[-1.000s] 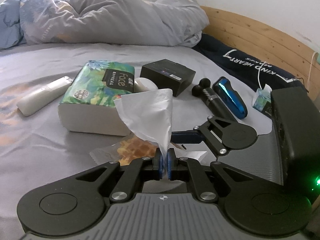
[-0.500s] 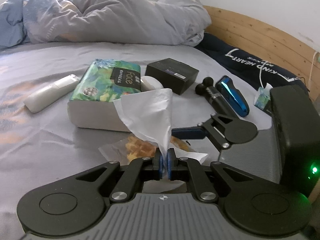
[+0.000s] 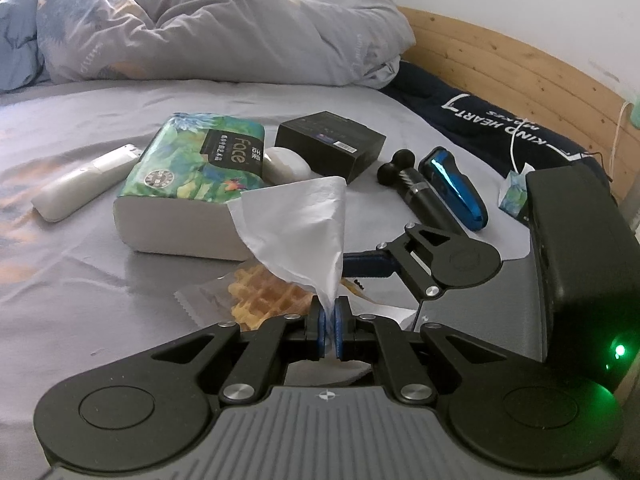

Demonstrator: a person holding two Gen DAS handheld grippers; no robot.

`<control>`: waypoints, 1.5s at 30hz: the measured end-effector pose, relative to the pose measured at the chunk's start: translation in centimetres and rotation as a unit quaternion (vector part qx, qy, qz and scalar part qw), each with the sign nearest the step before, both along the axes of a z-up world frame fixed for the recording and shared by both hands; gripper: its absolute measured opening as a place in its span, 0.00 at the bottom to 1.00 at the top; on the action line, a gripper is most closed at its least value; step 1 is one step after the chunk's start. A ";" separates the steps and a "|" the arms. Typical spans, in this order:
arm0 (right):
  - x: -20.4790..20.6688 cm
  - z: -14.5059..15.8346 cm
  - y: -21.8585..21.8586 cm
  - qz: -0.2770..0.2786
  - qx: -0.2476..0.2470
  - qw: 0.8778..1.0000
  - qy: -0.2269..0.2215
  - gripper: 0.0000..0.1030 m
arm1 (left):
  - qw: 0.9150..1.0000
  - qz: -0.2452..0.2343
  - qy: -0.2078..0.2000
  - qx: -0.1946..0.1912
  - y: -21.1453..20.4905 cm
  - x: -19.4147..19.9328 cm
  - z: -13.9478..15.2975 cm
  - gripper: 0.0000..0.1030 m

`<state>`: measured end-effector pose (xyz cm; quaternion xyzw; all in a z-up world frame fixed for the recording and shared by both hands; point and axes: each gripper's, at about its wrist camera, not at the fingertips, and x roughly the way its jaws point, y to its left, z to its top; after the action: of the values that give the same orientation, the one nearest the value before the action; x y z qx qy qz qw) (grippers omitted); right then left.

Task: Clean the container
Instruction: 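Keep wiping the wrapper with the tissue in the left gripper, then wipe the tissue once more across the waffle wrapper with the left gripper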

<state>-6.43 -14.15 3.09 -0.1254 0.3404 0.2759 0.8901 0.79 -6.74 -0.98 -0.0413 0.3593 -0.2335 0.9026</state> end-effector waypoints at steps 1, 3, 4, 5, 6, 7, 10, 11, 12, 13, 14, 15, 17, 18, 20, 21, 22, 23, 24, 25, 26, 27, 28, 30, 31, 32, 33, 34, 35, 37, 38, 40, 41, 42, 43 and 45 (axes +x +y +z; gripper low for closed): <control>0.0 0.0 0.0 0.000 0.001 1.000 0.000 1.00 | 1.000 0.001 0.000 -0.001 -0.1 0.1 0.0 0.09; 0.0 0.0 -0.1 0.000 0.002 1.000 0.001 1.00 | 1.000 0.003 0.000 -0.002 -0.1 0.3 0.0 0.09; 0.0 0.0 -0.1 -0.001 0.003 1.000 0.002 1.00 | 1.000 0.004 0.000 -0.003 -0.1 0.4 0.0 0.09; 0.0 0.0 -0.1 -0.001 0.004 1.000 0.002 1.00 | 1.000 0.005 0.000 -0.003 -0.1 0.4 0.0 0.09; 0.0 0.0 -0.1 -0.001 0.003 1.000 0.002 1.00 | 1.000 0.006 0.000 -0.004 -0.1 0.5 0.0 0.09; 0.0 0.0 0.0 0.000 0.002 1.000 0.001 1.00 | 1.000 0.008 -0.001 -0.004 -0.1 0.5 0.0 0.09; 0.0 0.0 0.1 0.000 -0.001 1.000 0.001 1.00 | 1.000 0.015 -0.003 -0.004 0.1 0.6 0.0 0.09; 0.0 0.0 0.1 0.000 -0.001 1.000 0.001 1.00 | 1.000 0.018 -0.004 -0.004 0.2 0.6 0.1 0.09; 0.1 0.0 0.1 0.000 -0.001 1.000 0.001 1.00 | 1.000 0.019 -0.004 -0.003 0.3 0.6 0.1 0.09; 0.1 -0.1 0.0 0.001 -0.001 1.000 0.001 1.00 | 1.000 0.020 -0.004 -0.003 0.4 0.6 0.1 0.09; 0.0 0.0 0.0 0.001 0.000 1.000 0.001 1.00 | 1.000 0.023 -0.006 -0.002 0.6 0.5 0.1 0.09; 0.0 0.0 0.0 0.001 0.000 1.000 0.001 1.00 | 1.000 0.025 -0.007 0.000 0.7 0.5 0.2 0.09; 0.0 0.0 -0.1 0.001 0.000 1.000 0.001 1.00 | 1.000 0.025 -0.007 0.001 1.1 0.4 0.2 0.09; 0.1 0.0 -0.1 0.001 0.000 1.000 0.001 1.00 | 1.000 0.025 -0.006 0.001 1.3 0.3 0.3 0.09; 0.1 0.0 0.0 0.002 0.000 1.000 0.002 1.00 | 1.000 0.024 -0.006 0.003 1.5 0.1 0.4 0.09; 0.1 0.0 0.0 0.002 -0.001 1.000 0.002 1.00 | 1.000 0.024 -0.006 0.004 1.5 0.1 0.4 0.09; 0.2 0.0 0.0 0.002 -0.001 1.000 0.002 1.00 | 1.000 0.024 -0.006 0.005 1.5 0.0 0.5 0.09; 0.2 0.0 0.0 0.002 -0.001 1.000 0.002 1.00 | 1.000 0.022 -0.005 0.005 1.5 0.0 0.5 0.09; 0.2 0.0 0.0 0.002 -0.002 1.000 0.002 1.00 | 1.000 0.019 -0.004 0.004 1.5 -0.1 0.4 0.09; 0.3 0.0 0.1 0.002 -0.002 1.000 0.002 1.00 | 1.000 0.017 -0.004 0.004 1.4 -0.1 0.4 0.09; 0.3 0.0 0.1 0.002 -0.002 1.000 0.002 1.00 | 1.000 0.014 -0.004 0.005 1.3 -0.2 0.4 0.09; 0.3 0.0 0.1 0.001 -0.002 1.000 0.002 1.00 | 1.000 0.011 -0.004 0.005 1.2 -0.2 0.4 0.09; 0.3 0.0 0.1 0.001 -0.002 1.000 0.002 1.00 | 1.000 0.009 -0.003 0.005 1.2 -0.3 0.4 0.09; 0.3 0.0 0.1 0.001 -0.002 1.000 0.002 1.00 | 1.000 0.005 -0.002 0.005 1.1 -0.5 0.4 0.09; 0.3 0.0 0.1 0.001 -0.002 1.000 0.002 1.00 | 1.000 0.004 -0.002 0.005 1.1 -0.5 0.3 0.09; 0.3 0.0 0.1 0.001 -0.002 1.000 0.002 1.00 | 1.000 0.003 -0.002 0.005 1.1 -0.6 0.3 0.09; 0.3 0.0 0.1 0.001 -0.002 1.000 0.002 1.00 | 1.000 0.003 -0.002 0.005 1.1 -0.6 0.4 0.09; 0.3 0.0 0.1 0.001 -0.002 1.000 0.002 1.00 | 1.000 0.003 -0.001 0.005 1.1 -0.6 0.4 0.09; 0.3 0.0 0.1 0.001 -0.002 1.000 0.002 1.00 | 1.000 0.003 0.000 0.004 1.1 -0.5 0.3 0.09; 0.3 0.0 0.1 0.001 -0.002 1.000 0.002 1.00 | 1.000 0.001 0.001 0.003 1.0 -0.5 0.3 0.09; 0.3 0.0 0.1 0.001 -0.002 1.000 0.002 1.00 | 1.000 0.000 0.001 0.002 0.9 -0.4 0.3 0.09; 0.3 0.0 0.2 0.001 -0.002 1.000 0.002 1.00 | 1.000 -0.002 0.002 0.002 0.7 -0.4 0.3 0.09; 0.3 0.0 0.2 0.001 -0.002 1.000 0.002 1.00 | 1.000 -0.003 0.002 0.002 0.6 -0.3 0.3 0.09; 0.3 0.0 0.2 0.000 -0.002 1.000 0.002 1.00 | 1.000 -0.003 0.002 0.001 0.5 -0.3 0.3 0.09; 0.3 0.0 0.2 0.000 -0.002 1.000 0.002 1.00 | 1.000 -0.003 0.003 0.001 0.4 -0.2 0.3 0.09; 0.3 0.0 0.2 0.000 -0.002 1.000 0.002 1.00 | 1.000 -0.001 0.003 0.001 0.2 -0.1 0.2 0.09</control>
<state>-6.17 -13.96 3.08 -0.1264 0.3427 0.2758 0.8891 0.72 -6.51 -0.75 -0.0409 0.3620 -0.2345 0.9013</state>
